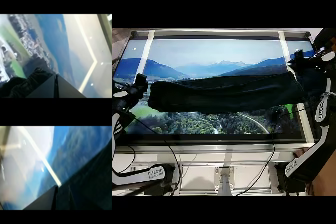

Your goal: Fold the clothes and pants, and hang the long-sleeved shirts on hangers.

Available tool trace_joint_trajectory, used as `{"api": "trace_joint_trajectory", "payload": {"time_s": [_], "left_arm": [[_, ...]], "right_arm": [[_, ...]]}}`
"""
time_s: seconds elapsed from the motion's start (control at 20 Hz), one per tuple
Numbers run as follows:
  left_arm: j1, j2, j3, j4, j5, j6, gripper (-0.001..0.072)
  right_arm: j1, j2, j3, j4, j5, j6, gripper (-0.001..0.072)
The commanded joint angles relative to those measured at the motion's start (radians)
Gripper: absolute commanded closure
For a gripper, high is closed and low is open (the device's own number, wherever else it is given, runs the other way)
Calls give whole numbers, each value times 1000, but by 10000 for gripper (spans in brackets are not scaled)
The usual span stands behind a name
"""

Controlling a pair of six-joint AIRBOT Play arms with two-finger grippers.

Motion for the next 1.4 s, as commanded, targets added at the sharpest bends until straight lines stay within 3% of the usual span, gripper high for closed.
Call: {"api": "trace_joint_trajectory", "payload": {"time_s": [0.0, 0.05, 0.1, 0.15, 0.2, 0.35, 0.55, 0.75, 1.35], "left_arm": [[1, 39, 32, 147, -116, 147, 617], [1, 52, 37, 151, -169, 219, 532], [1, 67, 37, 152, -220, 274, 459], [1, 78, 37, 152, -253, 288, 439], [1, 85, 37, 151, -270, 287, 439], [0, 88, 37, 151, -313, 287, 439], [0, 89, 37, 151, -341, 287, 439], [0, 89, 37, 151, -341, 288, 439], [0, 89, 37, 151, -342, 310, 439]], "right_arm": [[52, -2, 3, 113, 338, -332, 540], [84, -2, 3, 111, 395, -393, 512], [122, -2, 3, 101, 428, -438, 429], [169, -2, 3, 89, 431, -472, 350], [221, -2, 3, 65, 413, -515, 333], [370, -3, 3, 29, 269, -677, 332], [546, -3, 0, 28, 131, -1068, 332], [675, -11, -2, 18, 38, -1330, 331], [839, -96, -10, -17, -1, -1407, 332]]}}
